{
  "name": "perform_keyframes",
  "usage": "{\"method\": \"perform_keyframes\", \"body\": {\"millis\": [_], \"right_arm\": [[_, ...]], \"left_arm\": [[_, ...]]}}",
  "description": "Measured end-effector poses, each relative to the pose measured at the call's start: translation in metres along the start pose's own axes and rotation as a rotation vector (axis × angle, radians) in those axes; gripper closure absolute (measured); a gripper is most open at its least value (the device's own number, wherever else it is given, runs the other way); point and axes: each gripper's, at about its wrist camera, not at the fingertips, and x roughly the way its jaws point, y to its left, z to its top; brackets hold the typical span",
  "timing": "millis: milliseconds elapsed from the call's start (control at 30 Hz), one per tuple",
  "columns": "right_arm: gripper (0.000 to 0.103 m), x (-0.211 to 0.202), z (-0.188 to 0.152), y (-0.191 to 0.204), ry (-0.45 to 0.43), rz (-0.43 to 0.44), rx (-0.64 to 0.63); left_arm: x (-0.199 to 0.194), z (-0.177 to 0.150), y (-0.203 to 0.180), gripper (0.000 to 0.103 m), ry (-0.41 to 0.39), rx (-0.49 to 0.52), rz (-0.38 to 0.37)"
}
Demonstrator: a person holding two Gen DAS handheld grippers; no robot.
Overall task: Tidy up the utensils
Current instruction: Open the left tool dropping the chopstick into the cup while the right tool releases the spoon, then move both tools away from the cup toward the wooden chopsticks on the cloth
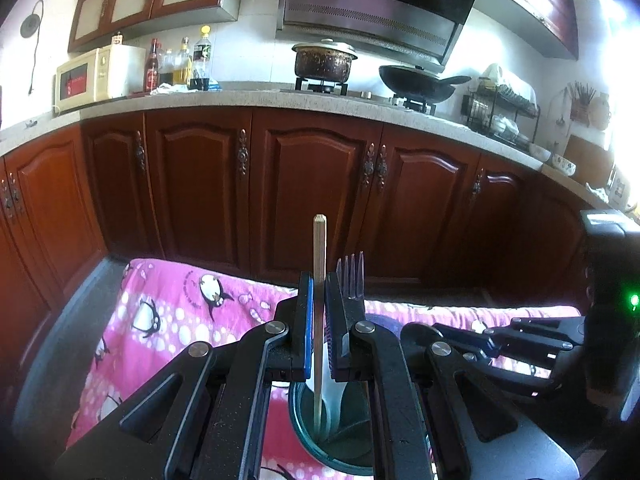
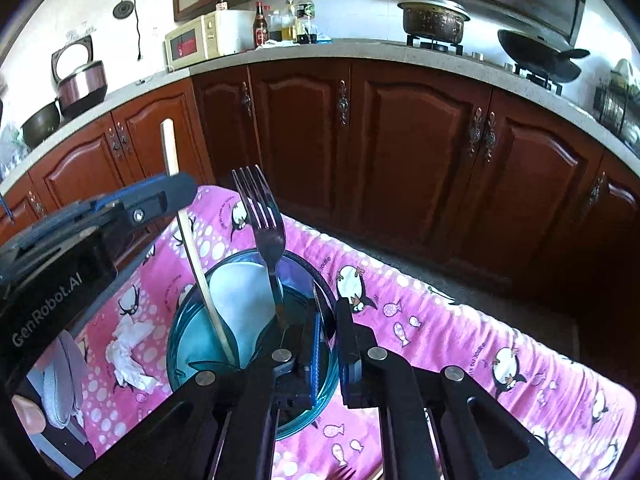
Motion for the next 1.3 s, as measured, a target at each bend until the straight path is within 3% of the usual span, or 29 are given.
{"method": "perform_keyframes", "body": {"millis": [300, 400, 467, 600, 833, 1300], "right_arm": [[0.086, -0.008, -0.005, -0.024, -0.022, 0.133, 0.156], [0.084, -0.012, -0.007, -0.031, -0.033, 0.162, 0.206], [0.083, -0.014, -0.008, -0.034, -0.038, 0.168, 0.224], [0.082, -0.023, -0.013, -0.036, -0.05, 0.182, 0.249], [0.08, -0.041, -0.032, -0.037, -0.063, 0.195, 0.287], [0.076, -0.072, -0.087, -0.033, -0.034, 0.168, 0.348]], "left_arm": [[0.002, -0.004, 0.008, 0.097, 0.054, -0.054, -0.035], [0.002, -0.005, 0.012, 0.082, 0.072, -0.088, -0.052], [0.001, -0.005, 0.016, 0.072, 0.077, -0.113, -0.066], [-0.005, -0.004, 0.021, 0.068, 0.082, -0.138, -0.067], [-0.023, -0.011, 0.027, 0.05, 0.111, -0.187, -0.069], [-0.054, -0.056, -0.004, 0.044, 0.224, -0.119, -0.057]]}}
